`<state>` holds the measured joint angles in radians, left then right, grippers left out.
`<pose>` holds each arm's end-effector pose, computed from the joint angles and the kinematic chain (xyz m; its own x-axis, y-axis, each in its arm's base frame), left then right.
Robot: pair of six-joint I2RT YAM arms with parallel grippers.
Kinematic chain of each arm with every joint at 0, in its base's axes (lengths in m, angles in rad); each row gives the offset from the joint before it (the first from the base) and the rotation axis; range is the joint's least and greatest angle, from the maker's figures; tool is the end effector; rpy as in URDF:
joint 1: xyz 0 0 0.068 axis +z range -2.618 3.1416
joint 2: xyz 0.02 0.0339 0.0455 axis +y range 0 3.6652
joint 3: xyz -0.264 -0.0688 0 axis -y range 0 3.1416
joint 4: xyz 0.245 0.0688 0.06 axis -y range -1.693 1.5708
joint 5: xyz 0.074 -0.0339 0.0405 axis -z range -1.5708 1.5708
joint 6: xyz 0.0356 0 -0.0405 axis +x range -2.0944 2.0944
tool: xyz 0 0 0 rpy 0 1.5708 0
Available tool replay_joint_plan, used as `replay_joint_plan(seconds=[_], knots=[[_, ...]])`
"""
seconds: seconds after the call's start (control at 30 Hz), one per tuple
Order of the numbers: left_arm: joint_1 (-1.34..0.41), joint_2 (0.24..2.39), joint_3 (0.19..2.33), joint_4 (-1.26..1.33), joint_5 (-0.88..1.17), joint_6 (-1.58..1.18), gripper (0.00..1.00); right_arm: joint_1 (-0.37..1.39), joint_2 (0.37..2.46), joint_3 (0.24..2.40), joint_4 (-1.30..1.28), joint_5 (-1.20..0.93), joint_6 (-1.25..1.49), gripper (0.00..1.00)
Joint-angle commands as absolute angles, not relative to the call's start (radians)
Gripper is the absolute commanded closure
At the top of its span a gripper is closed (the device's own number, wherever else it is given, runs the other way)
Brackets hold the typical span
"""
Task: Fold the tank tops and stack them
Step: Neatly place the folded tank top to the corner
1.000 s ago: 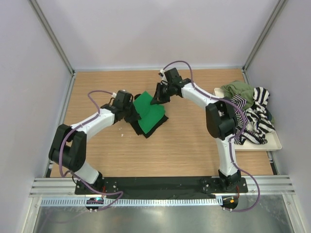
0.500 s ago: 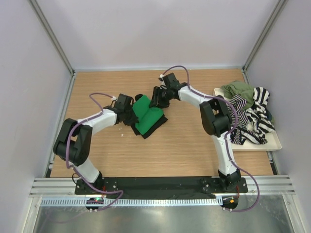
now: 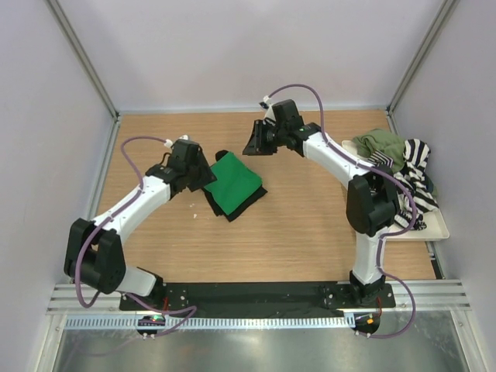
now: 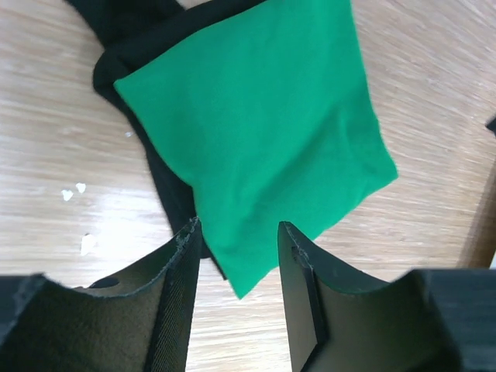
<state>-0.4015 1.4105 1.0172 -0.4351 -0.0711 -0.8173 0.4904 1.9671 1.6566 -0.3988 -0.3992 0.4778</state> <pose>0.2782 -0.1154 0.2549 -0.7161 -0.4863 -0.5007 -0.2582 0.8510 -0.4572 0.3945 0.2263 0.2698 -0.8294 0.0375 -0.5574 -0.3522 0.7395 0.5737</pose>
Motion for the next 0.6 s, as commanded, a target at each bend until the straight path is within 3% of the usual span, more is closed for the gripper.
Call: replay_joint_plan(seconds=[0.0,0.1,0.27,0.43,0.57], knots=[[-0.379,1.478,1.086,-0.427,-0.003,-0.787,0.56,0.5,1.959,1.634,-0.341,-0.572,0.486,0.74],[-0.354,1.537,1.12,-0.394,0.06,-0.787,0.58,0.496,1.985,1.566,-0.26,-0.668,0.518,0.83],[-0.284,1.685,1.131,-0.315,0.133,-0.784,0.62,0.442,2.071,1.39,0.044,-0.831,0.656,0.89],[-0.264,1.74,1.135,-0.307,0.103,-0.765,0.62,0.436,2.154,1.393,0.008,-0.825,0.658,0.89],[-0.262,1.72,1.138,-0.319,0.092,-0.755,0.62,0.437,2.105,1.381,-0.032,-0.786,0.625,0.87]])
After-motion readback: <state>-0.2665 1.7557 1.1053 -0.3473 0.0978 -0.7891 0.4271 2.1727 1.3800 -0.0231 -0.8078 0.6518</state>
